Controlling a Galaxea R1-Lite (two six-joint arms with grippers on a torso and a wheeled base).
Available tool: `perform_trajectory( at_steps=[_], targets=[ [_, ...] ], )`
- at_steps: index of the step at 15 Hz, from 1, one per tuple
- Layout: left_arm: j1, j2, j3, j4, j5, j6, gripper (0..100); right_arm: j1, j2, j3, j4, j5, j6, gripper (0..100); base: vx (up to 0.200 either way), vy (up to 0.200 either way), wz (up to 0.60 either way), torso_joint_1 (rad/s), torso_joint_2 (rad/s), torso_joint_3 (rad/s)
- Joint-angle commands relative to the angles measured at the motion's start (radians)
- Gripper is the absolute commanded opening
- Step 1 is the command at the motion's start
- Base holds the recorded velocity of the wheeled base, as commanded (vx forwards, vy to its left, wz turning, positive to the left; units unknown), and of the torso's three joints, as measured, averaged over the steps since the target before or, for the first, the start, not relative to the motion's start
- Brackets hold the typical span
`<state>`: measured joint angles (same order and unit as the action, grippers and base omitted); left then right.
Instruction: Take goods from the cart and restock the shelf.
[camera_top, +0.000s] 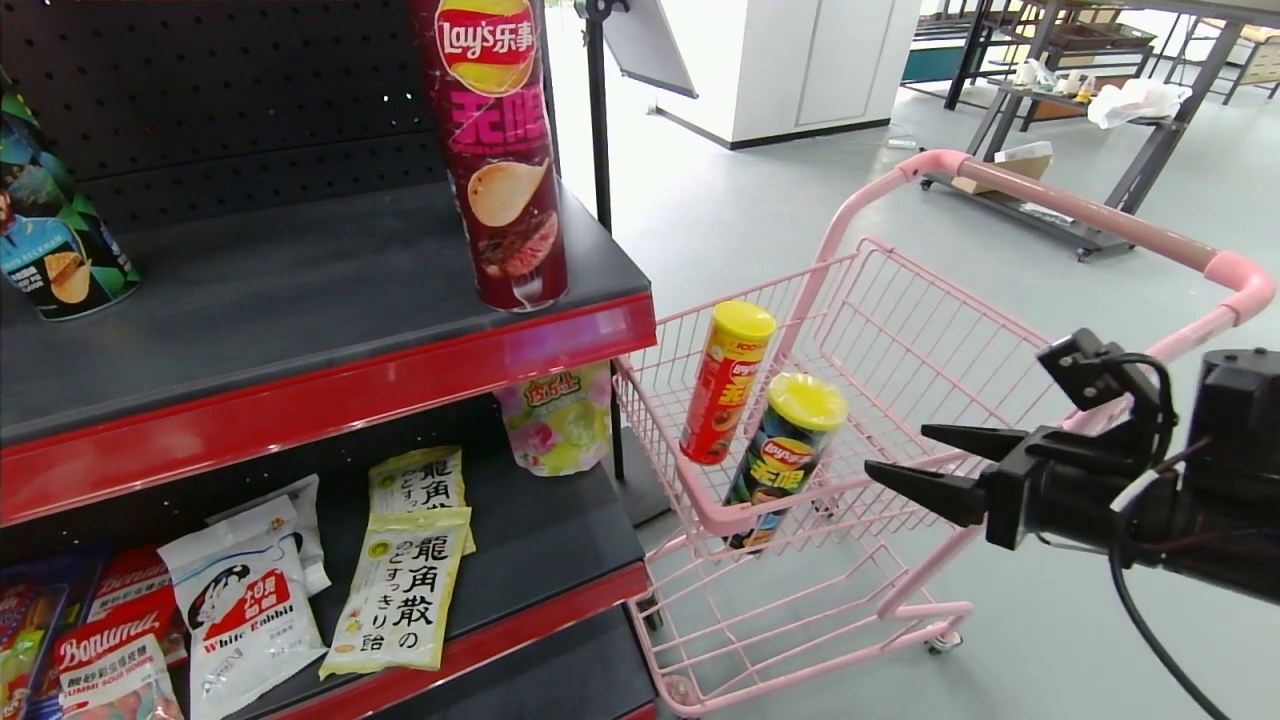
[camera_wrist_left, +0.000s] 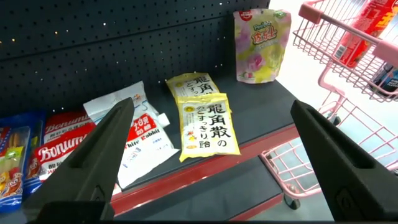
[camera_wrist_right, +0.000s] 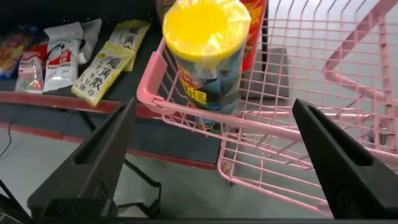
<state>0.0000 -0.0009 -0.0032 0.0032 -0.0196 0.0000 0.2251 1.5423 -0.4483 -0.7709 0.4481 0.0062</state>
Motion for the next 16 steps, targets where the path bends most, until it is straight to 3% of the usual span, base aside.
perform_trajectory(
  at_steps=[1, 6, 16],
  targets=[
    [0.000, 0.001, 0.000, 0.000, 0.000, 0.000, 100, 0.017, 0.139, -0.049, -0.005, 0.015, -0.011, 100, 0.000, 0.000, 0.00, 0.000, 0.00, 0.000],
    [0.000, 0.001, 0.000, 0.000, 0.000, 0.000, 100, 0.033, 0.259, -0.198, -0.005, 0.024, -0.017, 100, 0.000, 0.000, 0.00, 0.000, 0.00, 0.000],
    [0.000, 0.001, 0.000, 0.000, 0.000, 0.000, 100, 0.085, 0.420, -0.283, -0.073, 0.054, -0.008, 100, 0.000, 0.000, 0.00, 0.000, 0.00, 0.000]
  ],
)
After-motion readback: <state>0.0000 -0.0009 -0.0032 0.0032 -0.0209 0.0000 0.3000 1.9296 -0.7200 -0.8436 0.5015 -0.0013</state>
